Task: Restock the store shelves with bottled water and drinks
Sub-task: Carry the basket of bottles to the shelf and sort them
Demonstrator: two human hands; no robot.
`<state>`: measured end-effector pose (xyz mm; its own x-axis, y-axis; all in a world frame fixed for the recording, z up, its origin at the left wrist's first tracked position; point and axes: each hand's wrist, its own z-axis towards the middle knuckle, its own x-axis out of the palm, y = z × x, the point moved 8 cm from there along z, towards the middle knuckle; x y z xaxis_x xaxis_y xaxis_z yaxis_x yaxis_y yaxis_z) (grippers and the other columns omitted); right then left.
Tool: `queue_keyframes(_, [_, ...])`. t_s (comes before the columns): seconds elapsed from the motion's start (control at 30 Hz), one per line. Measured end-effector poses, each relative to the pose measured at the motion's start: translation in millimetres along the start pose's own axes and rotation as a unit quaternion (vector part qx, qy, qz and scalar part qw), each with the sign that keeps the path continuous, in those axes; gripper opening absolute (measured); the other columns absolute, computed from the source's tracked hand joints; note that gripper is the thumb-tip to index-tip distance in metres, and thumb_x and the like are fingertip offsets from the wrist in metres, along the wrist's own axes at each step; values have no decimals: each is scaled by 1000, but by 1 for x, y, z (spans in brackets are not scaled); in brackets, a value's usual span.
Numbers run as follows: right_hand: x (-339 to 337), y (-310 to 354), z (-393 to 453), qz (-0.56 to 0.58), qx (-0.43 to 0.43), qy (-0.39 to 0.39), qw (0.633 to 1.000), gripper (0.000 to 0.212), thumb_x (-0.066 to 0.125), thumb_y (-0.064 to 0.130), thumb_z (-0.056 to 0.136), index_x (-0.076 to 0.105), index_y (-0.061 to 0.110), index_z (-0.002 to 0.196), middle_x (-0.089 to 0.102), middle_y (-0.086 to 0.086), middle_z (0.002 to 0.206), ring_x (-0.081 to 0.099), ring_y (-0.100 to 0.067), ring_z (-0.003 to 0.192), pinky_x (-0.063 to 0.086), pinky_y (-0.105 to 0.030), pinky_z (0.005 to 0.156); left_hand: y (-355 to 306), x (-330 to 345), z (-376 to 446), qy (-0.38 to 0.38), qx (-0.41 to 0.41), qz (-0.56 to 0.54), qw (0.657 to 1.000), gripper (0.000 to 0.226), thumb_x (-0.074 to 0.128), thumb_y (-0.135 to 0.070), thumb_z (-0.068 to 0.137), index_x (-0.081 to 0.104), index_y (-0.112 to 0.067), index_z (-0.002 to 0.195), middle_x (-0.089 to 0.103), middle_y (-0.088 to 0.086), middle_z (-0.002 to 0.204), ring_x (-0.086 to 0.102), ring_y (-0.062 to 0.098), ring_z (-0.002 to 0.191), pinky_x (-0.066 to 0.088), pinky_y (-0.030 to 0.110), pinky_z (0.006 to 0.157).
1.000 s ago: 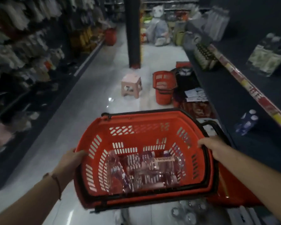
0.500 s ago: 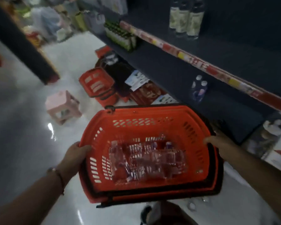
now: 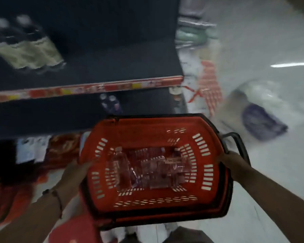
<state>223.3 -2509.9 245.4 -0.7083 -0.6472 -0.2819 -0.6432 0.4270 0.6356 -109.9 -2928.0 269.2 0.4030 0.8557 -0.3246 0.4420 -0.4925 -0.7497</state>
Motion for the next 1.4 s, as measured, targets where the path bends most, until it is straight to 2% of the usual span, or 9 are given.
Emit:
queue_keyframes(0.17, [-39, -145, -93, 207, 111, -173, 956, 35, 60, -14, 76, 67, -7, 109, 72, -29, 98, 70, -46, 90, 57, -56, 86, -54, 112, 37, 190, 52, 121, 973, 30, 74, -16, 65, 77, -17, 95, 77, 12, 90, 74, 35, 84, 59, 51, 84])
queue_keyframes(0.27, [-37, -231, -155, 299, 163, -238, 910, 39, 56, -15, 75, 66, -5, 110, 72, -29, 101, 69, -47, 94, 56, -59, 87, -76, 192, 23, 260, 114, 202, 937, 21, 74, -9, 75, 72, -13, 95, 76, 6, 82, 72, 28, 77, 58, 36, 73])
queue_keyframes(0.43, [-33, -345, -231, 401, 207, -333, 828, 47, 63, -5, 76, 61, -4, 122, 71, -27, 106, 69, -45, 96, 56, -57, 88, -57, 310, -40, 354, 185, 326, 857, 31, 80, -22, 65, 72, -15, 94, 76, 7, 86, 70, 25, 73, 58, 33, 71])
queue_keyframes(0.57, [-17, -439, -265, 447, 246, -377, 773, 42, 59, -7, 83, 57, -3, 125, 68, -23, 100, 66, -40, 86, 55, -43, 70, 10, 379, -97, 406, 234, 380, 797, 14, 73, -9, 78, 70, -17, 89, 75, 3, 87, 67, 19, 72, 51, 25, 66])
queue_keyframes(0.67, [-1, -517, -265, 467, 270, -397, 742, 42, 58, -8, 85, 56, -2, 127, 66, -19, 93, 64, -37, 82, 52, -44, 72, 80, 428, -114, 443, 272, 422, 743, 15, 72, -8, 80, 65, -21, 81, 69, -4, 77, 66, 15, 72, 49, 20, 56])
queue_keyframes(0.93, [70, -718, -199, 485, 355, -447, 663, 45, 62, -6, 85, 55, -2, 129, 66, -22, 98, 64, -43, 95, 53, -54, 86, 309, 533, -75, 534, 292, 492, 622, 15, 69, -19, 71, 74, -19, 85, 77, 2, 84, 73, 26, 81, 60, 46, 84])
queue_keyframes(1.07, [114, -796, -148, 484, 368, -440, 661, 48, 64, -1, 86, 54, 1, 133, 68, -24, 106, 68, -44, 95, 53, -61, 90, 393, 565, -29, 561, 337, 518, 550, 17, 65, -18, 76, 75, -23, 89, 77, -4, 82, 74, 19, 80, 60, 39, 79])
queue_keyframes(1.2, [125, -813, -119, 457, 345, -468, 673, 35, 62, 0, 90, 56, 0, 124, 66, -20, 91, 67, -37, 81, 56, -44, 70, 419, 576, -1, 528, 379, 512, 562, 14, 66, -10, 85, 69, -23, 80, 73, -6, 77, 69, 13, 73, 54, 27, 68])
queue_keyframes(1.4, [132, -814, -115, 414, 298, -483, 712, 32, 65, 5, 89, 57, 8, 120, 69, -20, 92, 70, -40, 82, 57, -51, 77, 413, 583, -4, 509, 461, 523, 506, 15, 64, -16, 89, 66, -22, 75, 67, -21, 55, 66, 7, 64, 42, 22, 55])
